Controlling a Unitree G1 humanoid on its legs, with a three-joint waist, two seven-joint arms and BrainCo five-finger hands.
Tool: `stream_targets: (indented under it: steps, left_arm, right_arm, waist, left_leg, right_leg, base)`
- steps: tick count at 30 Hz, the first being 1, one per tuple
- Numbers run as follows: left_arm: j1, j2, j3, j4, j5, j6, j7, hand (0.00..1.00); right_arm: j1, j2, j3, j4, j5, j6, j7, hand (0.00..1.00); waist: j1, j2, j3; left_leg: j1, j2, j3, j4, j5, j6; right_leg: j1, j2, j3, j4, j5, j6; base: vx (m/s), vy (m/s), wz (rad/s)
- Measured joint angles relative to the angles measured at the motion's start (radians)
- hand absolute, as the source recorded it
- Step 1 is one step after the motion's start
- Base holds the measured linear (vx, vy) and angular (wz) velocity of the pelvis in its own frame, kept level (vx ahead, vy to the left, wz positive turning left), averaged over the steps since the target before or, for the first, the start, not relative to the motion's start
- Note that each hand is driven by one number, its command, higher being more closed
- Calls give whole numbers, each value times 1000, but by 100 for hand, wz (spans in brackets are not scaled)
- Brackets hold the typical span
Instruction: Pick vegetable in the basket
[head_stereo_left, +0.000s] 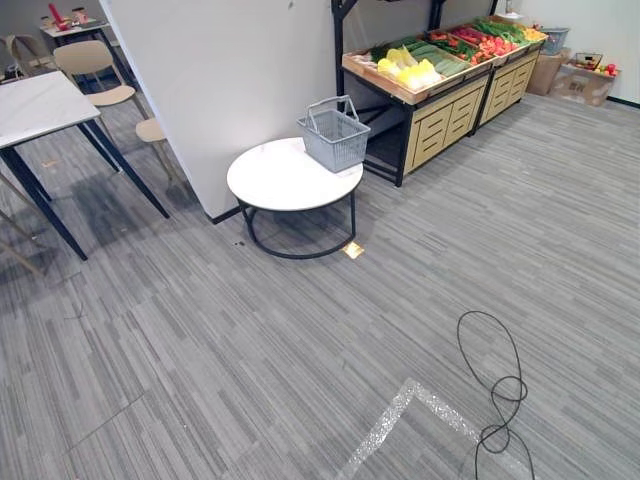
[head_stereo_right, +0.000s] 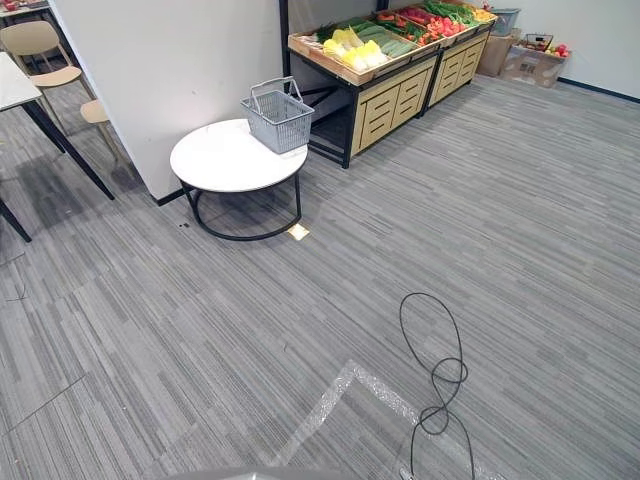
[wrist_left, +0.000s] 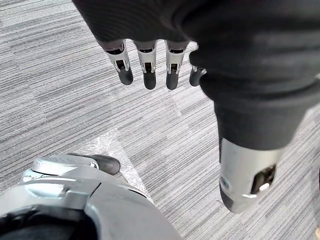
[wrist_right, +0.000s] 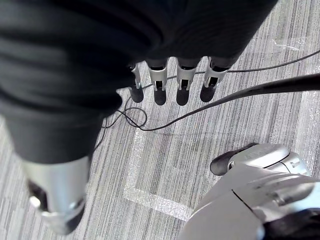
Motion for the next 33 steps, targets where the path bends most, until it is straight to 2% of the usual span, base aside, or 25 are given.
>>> stream_targets:
  steps: [2, 3, 4, 6, 7, 8, 9, 16, 33]
  left_arm:
    - [-3, -1, 6, 1, 0, 0, 0, 0]
    - [-3, -1, 7, 0, 0, -2, 0, 0]
    - [-3, -1, 7, 0, 0, -2, 0, 0]
    - [-5, -1, 7, 0, 0, -1, 1, 0]
    - [-5, -1, 7, 0, 0, -2, 1, 0]
    - [-6, -1, 8, 0, 0, -2, 1, 0]
    - [-6, -1, 8, 0, 0, -2, 1, 0]
    - [-5, -3, 7, 0, 0, -7, 8, 0]
    - [-7, -2, 16, 0, 1, -7, 2, 0]
  right_arm:
    - [-7, 5, -21, 4, -3, 0, -3, 0]
    - [-7, 7, -26, 4, -3, -1, -5, 0]
    - [-8, 8, -28, 4, -3, -1, -7, 0]
    - [-10, 8, -28, 4, -3, -3, -8, 0]
    - [-11, 8, -28, 4, -3, -4, -8, 0]
    - [-11, 9, -28, 4, -3, -7, -9, 0]
    - [-11, 9, -28, 4, -3, -7, -9, 0]
    - [-7, 11, -27, 0, 3, -13, -15, 0]
    - [-5, 17, -30, -3, 38, -13, -15, 0]
  waist:
    - [-1, 3, 6]
    - [0, -8, 16]
    - [0, 2, 12]
    - [0, -8, 21]
    - [0, 3, 17]
    - [0, -9, 24]
    - [0, -2, 22]
    - [0, -8, 26]
    - [1, -14, 32]
  left_leg:
    - [11, 2, 2, -12, 9, -14]
    - [16, 2, 2, -14, 10, -16]
    - [20, 2, 2, -16, 10, -16]
    - [20, 2, 2, -22, 11, -17]
    - [21, 2, 2, -23, 13, -18]
    - [21, 2, 2, -25, 15, -15]
    - [22, 2, 2, -25, 16, -14]
    - [32, 5, 2, -50, 32, -10]
    - [34, 12, 35, -51, 25, -20]
  right_leg:
    - [12, 1, -1, -16, 12, 19]
    - [19, 1, -2, -21, 13, 21]
    - [21, 1, -2, -24, 13, 21]
    - [20, 2, -3, -24, 15, 18]
    - [20, 2, -4, -24, 16, 16]
    - [19, 2, -6, -24, 17, 16]
    - [19, 2, -8, -24, 17, 16]
    - [19, 5, -17, -29, 18, 13]
    - [33, 14, -5, -61, 30, 2]
  base:
    - [11, 0, -2]
    - [3, -5, -4]
    - [0, 0, 0]
    - [0, 0, 0]
    - [0, 0, 0]
    - [-36, -13, 2]
    - [-49, -14, 3]
    - [-10, -4, 1]
    - [5, -11, -2]
